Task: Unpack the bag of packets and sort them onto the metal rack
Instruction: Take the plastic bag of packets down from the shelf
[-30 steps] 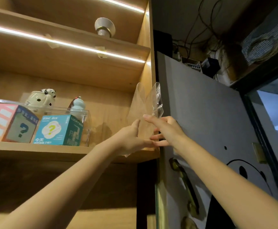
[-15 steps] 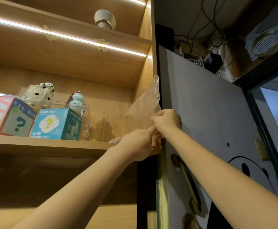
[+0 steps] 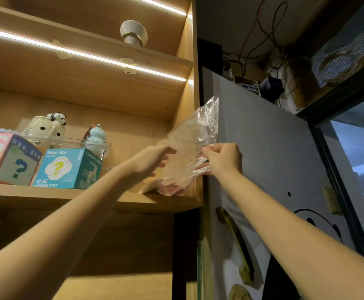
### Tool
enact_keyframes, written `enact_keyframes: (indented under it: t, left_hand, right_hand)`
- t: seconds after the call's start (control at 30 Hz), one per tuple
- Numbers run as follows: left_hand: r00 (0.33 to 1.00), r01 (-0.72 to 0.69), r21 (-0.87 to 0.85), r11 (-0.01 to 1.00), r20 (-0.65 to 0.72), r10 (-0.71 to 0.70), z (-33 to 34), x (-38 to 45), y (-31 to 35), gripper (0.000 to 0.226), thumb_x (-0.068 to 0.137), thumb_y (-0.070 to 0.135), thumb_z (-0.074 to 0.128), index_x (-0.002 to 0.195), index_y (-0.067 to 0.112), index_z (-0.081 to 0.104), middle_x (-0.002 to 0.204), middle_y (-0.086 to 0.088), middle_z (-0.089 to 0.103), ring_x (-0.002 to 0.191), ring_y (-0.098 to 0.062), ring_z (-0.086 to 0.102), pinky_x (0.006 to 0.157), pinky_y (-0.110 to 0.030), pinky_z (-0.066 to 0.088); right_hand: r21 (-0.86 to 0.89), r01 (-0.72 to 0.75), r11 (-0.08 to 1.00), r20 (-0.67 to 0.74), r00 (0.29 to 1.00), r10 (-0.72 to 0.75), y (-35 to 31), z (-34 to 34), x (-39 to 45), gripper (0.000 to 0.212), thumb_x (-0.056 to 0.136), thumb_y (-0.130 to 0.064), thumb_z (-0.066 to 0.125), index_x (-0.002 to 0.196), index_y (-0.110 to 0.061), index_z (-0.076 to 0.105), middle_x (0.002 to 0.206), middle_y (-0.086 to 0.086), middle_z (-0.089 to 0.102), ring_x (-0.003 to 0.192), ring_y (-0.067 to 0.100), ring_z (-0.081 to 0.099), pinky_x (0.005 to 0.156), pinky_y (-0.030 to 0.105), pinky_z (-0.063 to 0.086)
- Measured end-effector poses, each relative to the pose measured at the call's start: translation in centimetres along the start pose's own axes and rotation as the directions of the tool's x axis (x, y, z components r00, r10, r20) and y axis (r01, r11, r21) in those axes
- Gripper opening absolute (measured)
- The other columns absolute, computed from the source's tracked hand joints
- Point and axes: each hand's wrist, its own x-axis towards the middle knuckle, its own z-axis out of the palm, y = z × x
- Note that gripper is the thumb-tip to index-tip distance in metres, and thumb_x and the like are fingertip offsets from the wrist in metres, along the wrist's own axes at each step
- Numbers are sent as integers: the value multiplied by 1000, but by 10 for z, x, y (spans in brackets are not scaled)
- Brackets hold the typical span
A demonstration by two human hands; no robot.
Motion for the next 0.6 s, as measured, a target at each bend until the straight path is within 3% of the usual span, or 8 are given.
enact_keyframes:
  t: [0.07,0.17,0.27,0.33,0.43,0.47,0.53,0.6]
  left_hand:
    - [996,84,-30,996,-8,-85,-11,1,-6,42,96,31,30,133,17,41,145,-11,36,129,-28,38,101,-43,33]
    - [995,75,-67,995,-67,-80,-17,8,-16,42,96,26,35,135,10,38,147,-12,33,133,-28,33,105,-39,29]
    - [990,97,-130,987,-93,-109,-17,11,-29,48,93,28,43,135,5,34,146,-14,33,132,-29,33,105,-38,28]
    - [983,157,-159,975,-74,-171,-16,11,-37,72,83,47,53,137,8,28,148,-13,28,133,-29,31,108,-45,25]
    - [972,220,-203,954,-39,-232,-20,14,-51,134,32,77,68,140,14,22,152,-11,22,136,-29,26,112,-53,20]
    - [971,229,-189,955,-18,-236,-21,14,-52,142,21,79,68,140,16,24,152,-10,22,136,-28,26,112,-53,20]
    - [972,235,-150,961,51,-230,-19,8,-49,125,31,78,69,136,20,32,151,-6,24,137,-25,25,112,-51,19]
    - [972,220,-209,953,134,-195,-18,2,-46,79,57,70,65,124,34,43,151,-3,25,139,-24,24,114,-48,17]
  right_hand:
    - [52,10,999,-5,1000,-10,-5,-7,5,22,87,-13,59,79,7,67,71,10,66,71,24,64,76,44,58]
    - [110,29,993,7,1000,-30,-11,-20,11,26,86,-13,60,82,12,65,87,28,68,75,30,66,73,46,58]
    - [173,37,984,67,997,-49,-16,-33,17,17,85,-12,61,70,-7,67,79,16,69,72,26,68,59,33,59]
    - [230,25,973,96,994,-49,-23,-41,18,20,85,-10,61,66,-14,64,69,5,67,59,15,65,48,23,55]
    - [359,-24,933,139,990,-28,-36,-52,21,20,87,-8,59,68,-10,59,55,-1,63,38,3,58,37,16,46]
    - [400,-41,916,154,988,-24,-39,-55,22,18,88,-7,59,70,-8,58,54,-1,63,36,2,57,35,14,43]
    - [488,-73,870,190,982,-24,-44,-61,24,13,88,-6,57,75,-5,59,50,-3,65,37,5,59,35,14,42]
    - [548,-107,829,223,975,-21,-48,-64,26,9,89,-6,56,82,-3,61,53,-4,67,43,6,63,39,14,45]
